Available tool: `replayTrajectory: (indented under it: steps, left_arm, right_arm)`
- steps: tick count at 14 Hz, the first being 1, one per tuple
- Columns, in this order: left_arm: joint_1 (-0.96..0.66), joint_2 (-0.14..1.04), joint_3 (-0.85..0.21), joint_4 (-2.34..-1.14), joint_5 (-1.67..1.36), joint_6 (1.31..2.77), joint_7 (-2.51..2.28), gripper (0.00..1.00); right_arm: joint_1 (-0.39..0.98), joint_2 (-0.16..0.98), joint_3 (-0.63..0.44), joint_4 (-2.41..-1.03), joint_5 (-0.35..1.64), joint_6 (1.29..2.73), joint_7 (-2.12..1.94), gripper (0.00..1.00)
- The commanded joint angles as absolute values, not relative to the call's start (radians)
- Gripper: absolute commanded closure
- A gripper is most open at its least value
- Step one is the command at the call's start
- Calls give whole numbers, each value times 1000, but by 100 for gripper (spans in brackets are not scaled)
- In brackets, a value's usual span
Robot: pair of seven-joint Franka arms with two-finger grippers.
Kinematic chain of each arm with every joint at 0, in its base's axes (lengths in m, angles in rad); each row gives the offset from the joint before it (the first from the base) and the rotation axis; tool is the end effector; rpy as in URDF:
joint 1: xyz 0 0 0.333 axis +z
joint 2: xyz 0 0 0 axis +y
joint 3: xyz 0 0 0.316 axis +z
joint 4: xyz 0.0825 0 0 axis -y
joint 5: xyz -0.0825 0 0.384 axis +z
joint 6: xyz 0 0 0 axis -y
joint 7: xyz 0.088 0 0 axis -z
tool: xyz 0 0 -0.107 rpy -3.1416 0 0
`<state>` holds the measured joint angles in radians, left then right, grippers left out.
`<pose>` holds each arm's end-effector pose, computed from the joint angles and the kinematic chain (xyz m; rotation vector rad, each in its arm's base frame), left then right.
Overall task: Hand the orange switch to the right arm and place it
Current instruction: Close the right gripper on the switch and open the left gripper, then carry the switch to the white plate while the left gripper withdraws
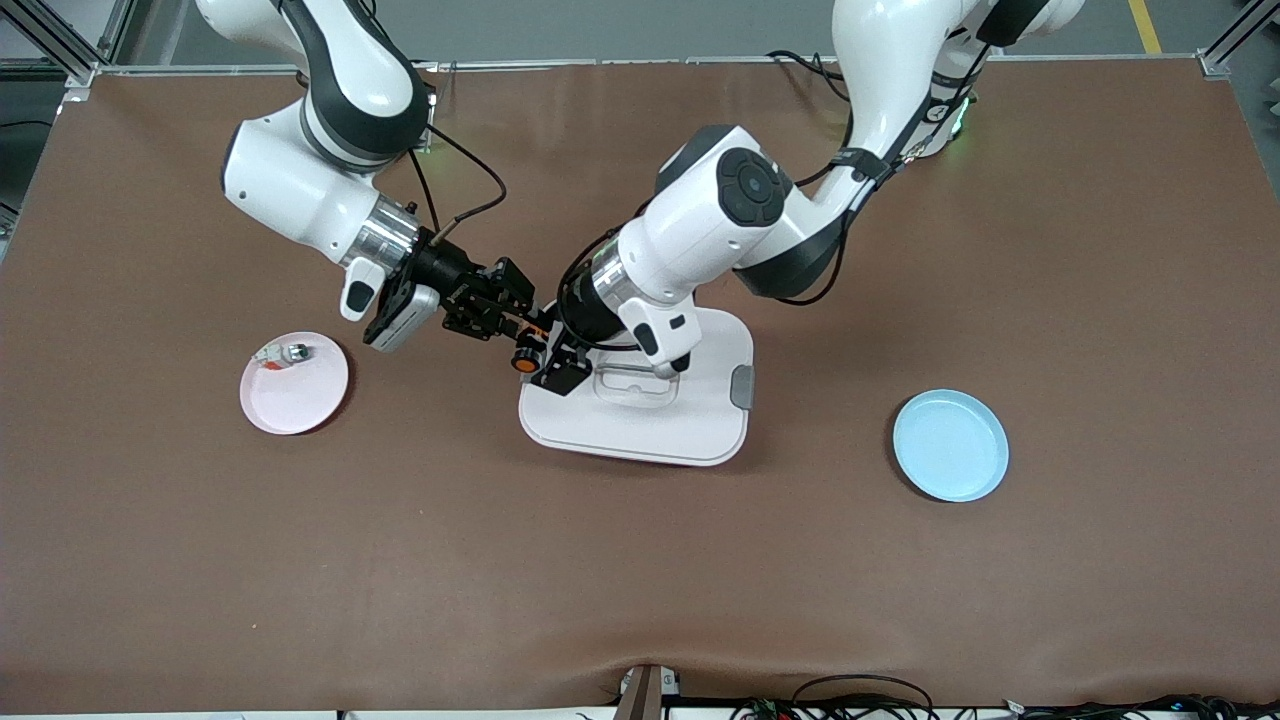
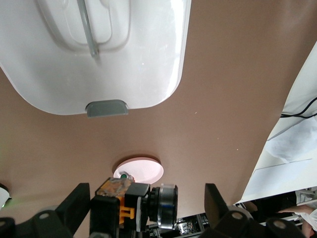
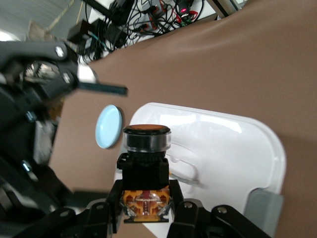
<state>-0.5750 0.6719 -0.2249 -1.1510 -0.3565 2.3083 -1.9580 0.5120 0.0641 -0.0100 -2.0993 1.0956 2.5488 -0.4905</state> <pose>0.5780 -0.5241 0.4700 1.9272 1.6522 -0.4478 0.5184 0.2712 0.4250 -2.3416 -0.1931 -0.4145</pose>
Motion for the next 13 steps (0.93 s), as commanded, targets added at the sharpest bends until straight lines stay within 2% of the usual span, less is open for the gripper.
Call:
replayTrajectory:
  steps: [1,5,13]
  left_arm:
    - [-491,609,-216,-1144,-364,2215,-1887,0]
    - [-379,528,-212,-1164,-361,2163,-1745,0]
    - [-250,459,-210,-1183,-111,1855,-1412,0]
  right_arm:
    - [480,72,-11,-2111,949,2508,-560,100]
    - [402,68,-11,-2109,674,2395,-569,100]
    - [206,52,-12,-2117,283,2235,-1047,100]
